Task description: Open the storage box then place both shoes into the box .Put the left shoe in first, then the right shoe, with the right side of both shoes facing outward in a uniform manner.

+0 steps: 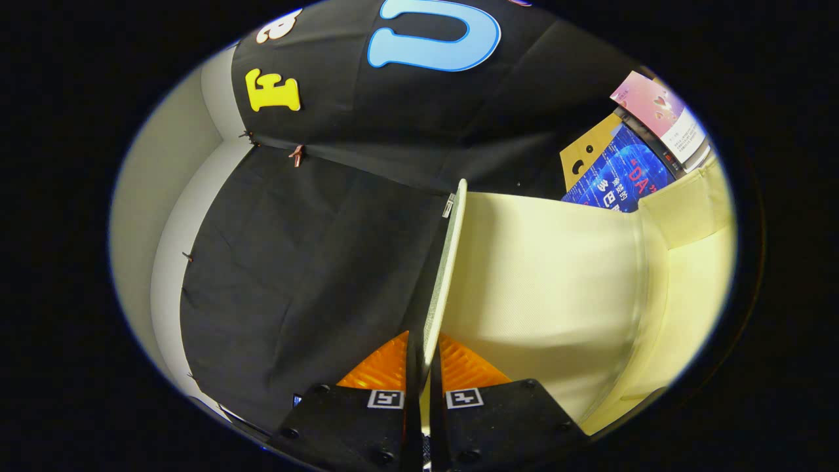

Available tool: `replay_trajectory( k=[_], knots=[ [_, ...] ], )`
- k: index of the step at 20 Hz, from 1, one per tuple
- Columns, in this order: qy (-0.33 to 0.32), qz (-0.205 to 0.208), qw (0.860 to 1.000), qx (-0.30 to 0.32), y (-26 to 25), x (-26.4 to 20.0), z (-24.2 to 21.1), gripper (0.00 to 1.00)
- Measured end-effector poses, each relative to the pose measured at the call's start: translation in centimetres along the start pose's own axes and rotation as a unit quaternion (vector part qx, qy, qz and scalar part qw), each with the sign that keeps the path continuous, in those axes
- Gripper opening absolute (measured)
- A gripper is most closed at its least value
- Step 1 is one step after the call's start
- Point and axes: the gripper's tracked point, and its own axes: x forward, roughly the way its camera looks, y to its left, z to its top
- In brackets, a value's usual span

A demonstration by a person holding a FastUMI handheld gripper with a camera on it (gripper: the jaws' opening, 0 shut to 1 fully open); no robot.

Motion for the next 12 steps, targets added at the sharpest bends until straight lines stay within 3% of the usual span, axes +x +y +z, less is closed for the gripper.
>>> replay_trajectory(
  k=[3,10,12],
  knots=[
    [0.005,-0.009,1.0,0.0,-0.5,0.2,-0.2,0.13],
    [0.013,-0.017,0.999,-0.038,-0.7,-1.7,-0.5,0.66],
    [0.005,-0.026,0.998,-0.057,-1.3,-2.8,0.1,0.73]
  ],
)
